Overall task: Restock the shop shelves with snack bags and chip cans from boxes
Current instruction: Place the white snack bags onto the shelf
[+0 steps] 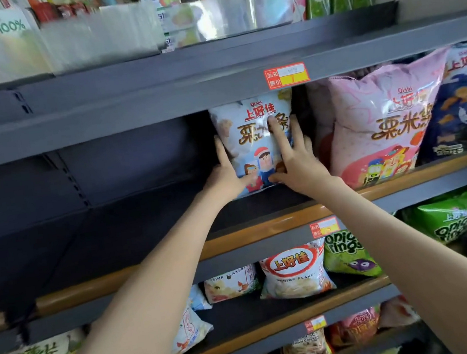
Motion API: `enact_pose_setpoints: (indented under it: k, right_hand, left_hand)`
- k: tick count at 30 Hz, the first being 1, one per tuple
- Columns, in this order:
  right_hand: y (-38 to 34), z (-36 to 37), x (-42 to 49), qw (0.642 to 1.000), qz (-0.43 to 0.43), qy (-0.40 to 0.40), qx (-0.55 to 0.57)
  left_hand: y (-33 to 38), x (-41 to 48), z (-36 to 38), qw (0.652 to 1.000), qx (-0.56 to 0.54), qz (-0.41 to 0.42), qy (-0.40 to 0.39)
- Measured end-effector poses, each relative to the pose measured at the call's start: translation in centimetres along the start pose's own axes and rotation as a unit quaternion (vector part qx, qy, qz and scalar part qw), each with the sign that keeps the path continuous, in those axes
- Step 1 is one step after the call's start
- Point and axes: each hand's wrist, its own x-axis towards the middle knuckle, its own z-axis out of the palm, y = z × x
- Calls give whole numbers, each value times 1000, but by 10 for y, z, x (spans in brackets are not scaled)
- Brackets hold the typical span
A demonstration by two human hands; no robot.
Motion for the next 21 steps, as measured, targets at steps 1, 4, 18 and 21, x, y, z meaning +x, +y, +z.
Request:
enact_pose_setpoints:
  k: [1,4,18,21]
  right_hand:
    - [-3,-1,-1,1000,11,0,-14]
    - [-14,-6,-10,999,29,12,-27]
    - [-77,-14,-81,984,19,114,133]
    - [-98,-16,-114,979,1,94,183]
  left_hand:
    - [0,-5,0,1000,3,-7,15]
    - [0,-19,3,994,27,59,86]
    - [-4,-120,-21,995,-13,49,85]
    - [-9,-161,-17,975,-158,51,146]
